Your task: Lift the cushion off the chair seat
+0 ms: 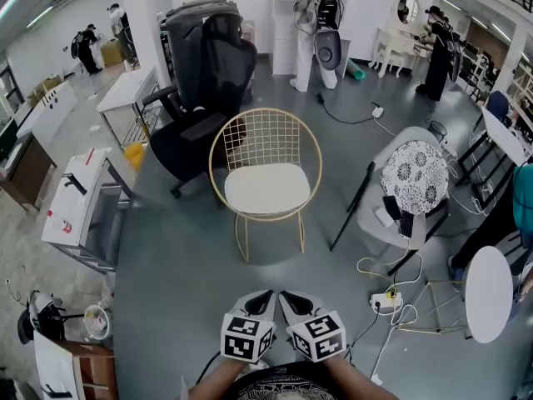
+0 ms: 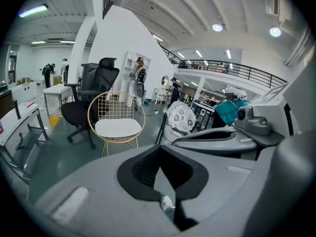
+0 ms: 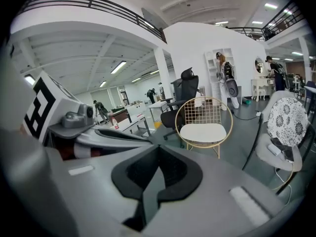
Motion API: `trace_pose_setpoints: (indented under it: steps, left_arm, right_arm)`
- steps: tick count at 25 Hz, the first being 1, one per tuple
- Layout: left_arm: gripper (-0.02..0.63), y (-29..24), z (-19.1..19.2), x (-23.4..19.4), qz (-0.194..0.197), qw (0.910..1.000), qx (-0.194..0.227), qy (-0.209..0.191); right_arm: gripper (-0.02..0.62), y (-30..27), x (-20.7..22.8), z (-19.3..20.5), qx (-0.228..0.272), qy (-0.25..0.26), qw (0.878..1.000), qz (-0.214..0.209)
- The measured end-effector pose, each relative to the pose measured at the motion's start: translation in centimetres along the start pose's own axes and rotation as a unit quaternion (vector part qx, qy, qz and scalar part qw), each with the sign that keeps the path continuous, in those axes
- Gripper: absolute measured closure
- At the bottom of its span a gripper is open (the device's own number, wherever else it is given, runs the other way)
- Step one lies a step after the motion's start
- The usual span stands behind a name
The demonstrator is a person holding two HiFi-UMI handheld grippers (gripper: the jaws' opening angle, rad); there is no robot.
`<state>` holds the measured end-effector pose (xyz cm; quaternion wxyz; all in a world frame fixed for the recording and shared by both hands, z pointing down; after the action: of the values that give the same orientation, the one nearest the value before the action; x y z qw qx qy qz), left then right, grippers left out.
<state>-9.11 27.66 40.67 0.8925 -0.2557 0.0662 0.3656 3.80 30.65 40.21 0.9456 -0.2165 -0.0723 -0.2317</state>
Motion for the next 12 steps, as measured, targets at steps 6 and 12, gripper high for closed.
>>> trace_pose_setpoints:
  steps: [6, 12]
  left_arm:
    - [0.615, -4.5, -1.8, 1.0, -0.037, 0.9992, 0.0, 0.013]
    - [0.615, -10.5, -3.9, 3.1, -0.05, 0.9987, 0.002, -0.007]
  right_arm:
    - [0.6, -1.0, 5.2, -1.6, 0.0, -0.008, 0.999, -0.033]
    - [0.6, -1.4, 11.6, -3.0, 0.005, -0.024, 0.998, -0.05]
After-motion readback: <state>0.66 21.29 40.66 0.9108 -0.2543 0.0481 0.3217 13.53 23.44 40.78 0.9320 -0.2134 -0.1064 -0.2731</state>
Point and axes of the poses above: the fingertips, and each gripper's own axes: y backward along the fingers, x to its right, z out of its underside, the point moved 10 cm from there along y, backward along the fingers, and after that the axes turned 8 degrees about x, right-handed, at the moved point
